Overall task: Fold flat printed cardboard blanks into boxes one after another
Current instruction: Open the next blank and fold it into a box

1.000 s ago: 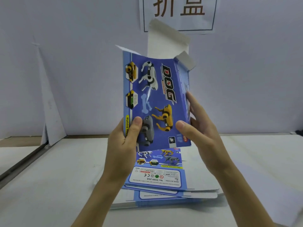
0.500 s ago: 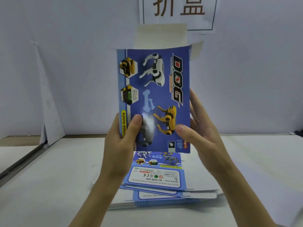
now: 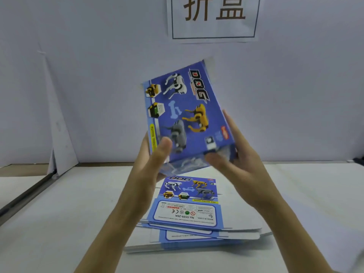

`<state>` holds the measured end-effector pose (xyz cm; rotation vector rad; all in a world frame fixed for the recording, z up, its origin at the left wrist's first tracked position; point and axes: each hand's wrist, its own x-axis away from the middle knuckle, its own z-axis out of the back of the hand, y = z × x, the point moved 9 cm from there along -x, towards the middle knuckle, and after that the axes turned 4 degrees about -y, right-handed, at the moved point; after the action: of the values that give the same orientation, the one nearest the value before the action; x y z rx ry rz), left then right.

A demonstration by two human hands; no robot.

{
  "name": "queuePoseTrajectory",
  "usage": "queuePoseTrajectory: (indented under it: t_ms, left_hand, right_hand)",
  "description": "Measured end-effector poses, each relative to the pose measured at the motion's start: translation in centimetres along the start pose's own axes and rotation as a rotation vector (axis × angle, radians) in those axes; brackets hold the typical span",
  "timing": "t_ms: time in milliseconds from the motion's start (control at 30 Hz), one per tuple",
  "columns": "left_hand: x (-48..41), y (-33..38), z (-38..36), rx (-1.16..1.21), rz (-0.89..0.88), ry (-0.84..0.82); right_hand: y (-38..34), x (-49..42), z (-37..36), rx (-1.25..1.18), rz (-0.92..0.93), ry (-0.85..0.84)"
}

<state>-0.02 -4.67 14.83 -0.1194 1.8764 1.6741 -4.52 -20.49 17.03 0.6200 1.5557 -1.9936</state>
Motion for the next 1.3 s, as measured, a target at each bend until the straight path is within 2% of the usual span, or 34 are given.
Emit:
queuePoseTrajectory:
  t_ms: [67,167,300,400,500,667,767,867,933,1000,1133,1167,1233,1300]
  left_hand:
    - [0.3,0.9,-0.8,-0.117,-0.082,-0.037]
    - [0.5,1.7,-0.7,-0.23,-0.203,0.056]
    - [0.4,1.5,0.0,-0.198,-0.208,0.112]
    - [0.2,2.2,0.4,-0.146,-0.227,0.027]
    - [-0.1,1.8,0.4,0.023,-0.169,-0.062]
    - [-0.6,-1.5,1.6,0.161,0.03,0.024]
    - [-0.8,-2.5,1.9,0.009,0.054,-0.105]
    - [-0.6,-2.6,2.6,-0.187,0.02,-0.195]
    - [-0.5,-2.7,2.7,-0.291,0.001,-0.213]
    - [-0.7,-2.9,2.8,-0.292,0.021,-0.221]
    - [0.0,-4.7,3.5,-0.306,0.251,-0.37]
    - [0.4,-5.0,4.1,-0.318,0.308,-0.39]
    - [0.6,-4.7,6.2,-0.333,0.363,-0.323]
    - [0.8,-4.5,8.9,-0.318,0.403,-0.182]
  right_hand:
    - [0.0,-0.2,0.3,-0.007,0.002,0.076]
    - [1.0,0.1,0.4,0.02,-0.072,0.092]
    - [1.6,0.2,0.6,0.048,-0.102,0.136]
    - [1.7,0.0,0.5,-0.147,-0.126,0.111]
    - [3.0,-0.1,0.6,-0.376,-0.201,0.124]
    - [3.3,0.1,0.1,-0.428,-0.093,0.12]
    - [3.1,0.2,-0.6,-0.321,-0.081,0.025]
    - [4.2,0.8,-1.3,-0.172,-0.176,-0.063]
    - [4.8,1.0,-1.0,-0.082,-0.229,-0.032]
    - [4.6,0.7,-0.5,-0.1,-0.208,0.034]
    - [5.1,0.4,-0.5,-0.23,-0.217,0.094]
    - [5.6,0.5,-1.1,-0.243,-0.259,0.043]
    - [7.5,1.1,-3.2,-0.193,-0.398,-0.164]
    - [10.0,2.7,-5.4,0.076,-0.556,-0.405]
